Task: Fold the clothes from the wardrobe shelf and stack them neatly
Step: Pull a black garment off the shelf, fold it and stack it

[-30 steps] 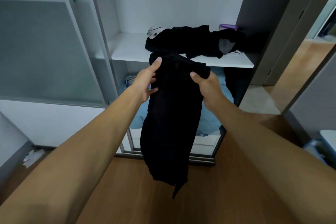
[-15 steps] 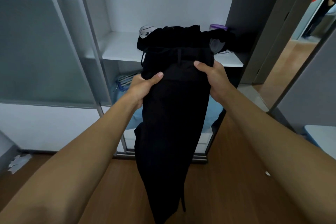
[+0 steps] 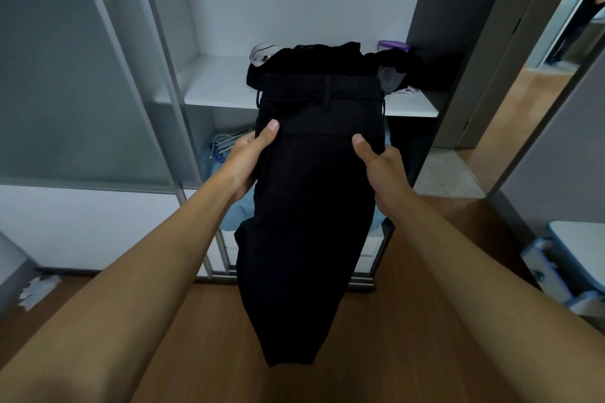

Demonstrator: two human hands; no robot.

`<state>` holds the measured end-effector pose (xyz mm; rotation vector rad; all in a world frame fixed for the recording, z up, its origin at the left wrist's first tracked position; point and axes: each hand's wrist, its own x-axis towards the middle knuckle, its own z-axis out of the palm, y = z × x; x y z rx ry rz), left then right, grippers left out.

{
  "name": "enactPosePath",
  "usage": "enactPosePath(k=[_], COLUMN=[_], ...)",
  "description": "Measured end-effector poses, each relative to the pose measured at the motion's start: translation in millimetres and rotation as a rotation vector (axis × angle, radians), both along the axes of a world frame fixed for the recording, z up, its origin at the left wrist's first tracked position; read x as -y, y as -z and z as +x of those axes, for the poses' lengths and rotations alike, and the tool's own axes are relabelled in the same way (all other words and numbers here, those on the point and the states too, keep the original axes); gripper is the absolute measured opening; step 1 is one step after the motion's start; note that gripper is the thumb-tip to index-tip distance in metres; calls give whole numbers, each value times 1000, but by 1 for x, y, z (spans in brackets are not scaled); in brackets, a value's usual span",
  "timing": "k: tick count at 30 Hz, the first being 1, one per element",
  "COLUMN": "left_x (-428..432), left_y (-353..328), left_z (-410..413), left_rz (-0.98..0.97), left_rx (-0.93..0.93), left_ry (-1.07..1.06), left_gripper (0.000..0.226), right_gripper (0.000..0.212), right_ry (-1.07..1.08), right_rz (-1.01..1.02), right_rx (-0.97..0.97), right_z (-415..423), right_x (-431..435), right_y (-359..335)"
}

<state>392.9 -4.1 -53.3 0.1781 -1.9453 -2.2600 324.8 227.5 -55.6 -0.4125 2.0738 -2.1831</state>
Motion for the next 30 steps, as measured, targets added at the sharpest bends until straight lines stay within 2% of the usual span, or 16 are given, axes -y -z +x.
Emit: enactPosePath(k=[2,3,6,9,12,15,20,24,27,30], left_x=[3,0,-13,-24,-27,-24,-7,9,7,1], left_y=[12,17,24,18,3,-13,-20,-9,-4,-2], left_z=[6,8,4,-4,-11,-16,-8,4,-1,-6], left_rz=[-29,-98,-316,-308,-202,-150,-224,-275,-246,-130], left_rx=[90,128,122,48,-17,-65,66,243,222,219], left_ry=[123,117,-119,-280,-334,-343,-221,-42,-140,-263], left_gripper=[62,56,29,16,18,21,37,47,35,38], right_gripper=[10,10,14,28,42,36,28,17,18,22], right_ry=[-4,-7,-27,-111,-261,-377,-235,-198,-259,-403], right_rz=[-14,-12,34,10,-18,26,-102,4,65,-79], right_rx=[13,28,83,141,139,141,138,289,504,501], right_z=[-3,-4,-9,-17,-21,-15,-6,-9,-11,-4], right_x=[-1,-1,0,0,-9,-16,-9,-5,-9,-21], right_y=[-4,-7,-20,-39,-42,-20,-5,-18,-23,-11])
